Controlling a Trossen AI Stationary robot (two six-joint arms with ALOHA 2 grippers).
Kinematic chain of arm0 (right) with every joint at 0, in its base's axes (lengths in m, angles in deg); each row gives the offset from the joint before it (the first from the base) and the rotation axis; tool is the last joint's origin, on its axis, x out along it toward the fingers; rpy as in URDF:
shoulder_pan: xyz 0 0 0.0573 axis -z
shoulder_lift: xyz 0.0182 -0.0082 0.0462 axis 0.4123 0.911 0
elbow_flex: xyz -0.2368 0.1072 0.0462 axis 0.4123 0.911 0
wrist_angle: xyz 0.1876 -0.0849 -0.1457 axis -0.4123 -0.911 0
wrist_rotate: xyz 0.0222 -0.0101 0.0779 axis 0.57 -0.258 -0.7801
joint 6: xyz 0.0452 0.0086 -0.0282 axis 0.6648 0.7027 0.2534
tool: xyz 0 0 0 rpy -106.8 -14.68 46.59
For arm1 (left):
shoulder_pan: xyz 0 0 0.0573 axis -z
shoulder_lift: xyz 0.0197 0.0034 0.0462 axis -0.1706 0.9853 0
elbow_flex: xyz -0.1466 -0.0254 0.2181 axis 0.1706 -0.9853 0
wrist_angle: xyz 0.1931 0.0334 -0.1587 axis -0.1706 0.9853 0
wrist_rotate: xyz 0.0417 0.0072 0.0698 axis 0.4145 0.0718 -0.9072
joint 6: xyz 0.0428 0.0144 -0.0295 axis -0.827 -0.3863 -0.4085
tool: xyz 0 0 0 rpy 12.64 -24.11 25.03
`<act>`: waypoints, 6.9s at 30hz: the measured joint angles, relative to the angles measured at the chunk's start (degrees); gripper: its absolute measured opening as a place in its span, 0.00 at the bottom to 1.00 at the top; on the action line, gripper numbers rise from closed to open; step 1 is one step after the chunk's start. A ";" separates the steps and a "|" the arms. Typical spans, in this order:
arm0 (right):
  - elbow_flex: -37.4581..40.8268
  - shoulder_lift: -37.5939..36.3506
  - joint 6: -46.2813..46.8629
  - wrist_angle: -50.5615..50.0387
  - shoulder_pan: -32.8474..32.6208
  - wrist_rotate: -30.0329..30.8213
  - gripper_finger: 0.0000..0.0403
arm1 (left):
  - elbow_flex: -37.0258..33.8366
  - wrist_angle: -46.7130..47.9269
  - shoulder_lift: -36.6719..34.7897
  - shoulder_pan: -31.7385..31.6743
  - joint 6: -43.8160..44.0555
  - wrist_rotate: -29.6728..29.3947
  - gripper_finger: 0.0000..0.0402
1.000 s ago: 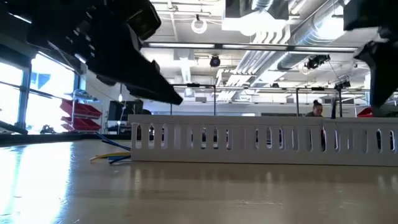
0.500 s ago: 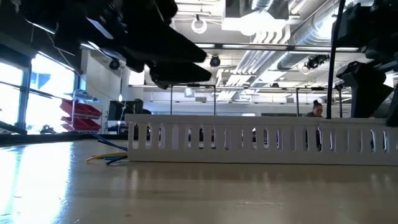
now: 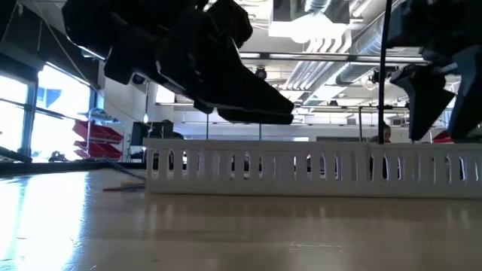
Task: Ziptie cables
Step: Close the white cable duct
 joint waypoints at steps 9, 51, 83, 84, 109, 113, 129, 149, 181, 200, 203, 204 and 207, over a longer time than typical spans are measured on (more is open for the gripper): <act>-2.75 -3.44 25.37 -25.58 -6.52 -0.88 0.77 | 0.05 6.34 -0.09 -3.29 0.16 0.05 0.58; 32.34 -27.43 51.92 30.82 -16.91 18.10 0.12 | 1.82 16.69 -7.13 4.93 -2.16 -16.13 0.58; 32.31 -27.30 42.10 53.57 -12.20 18.57 0.00 | 9.21 -14.20 10.34 10.65 -8.43 -24.29 0.50; 32.31 -27.30 42.06 53.52 -12.02 18.38 0.00 | 10.32 -14.18 10.73 10.77 -10.46 -25.56 0.50; 32.29 -27.30 25.05 47.52 -4.47 8.83 0.00 | 26.57 10.00 11.59 -5.14 -0.29 2.15 0.50; 32.29 -27.30 23.71 47.73 -3.38 7.98 0.00 | 26.57 12.79 11.59 -6.01 0.59 3.01 0.50; 32.30 -27.28 27.03 43.58 -2.69 7.29 0.00 | 26.75 12.16 14.26 -6.50 1.63 8.79 0.15; 32.58 -27.36 33.86 44.46 -2.66 10.60 0.00 | 26.46 14.09 11.22 -7.12 -6.26 7.21 0.13; 42.06 -12.51 40.68 79.72 3.07 4.26 0.00 | 26.57 6.50 16.74 -0.65 -21.49 -19.79 0.50; 34.61 -0.17 32.51 85.25 0.32 2.82 0.26 | 26.59 14.62 13.37 2.16 -11.34 -8.38 0.50; 34.64 -0.17 32.29 84.98 -0.59 2.53 0.40 | 26.59 21.96 10.04 4.53 -6.56 -7.34 0.50; 34.65 -0.17 31.78 84.96 -0.71 1.33 0.45 | 26.59 24.16 8.97 5.34 -5.29 -7.65 0.50; 33.85 -0.16 29.42 83.44 -0.93 -5.95 0.55 | 26.59 29.16 6.64 7.90 -2.29 -11.40 0.50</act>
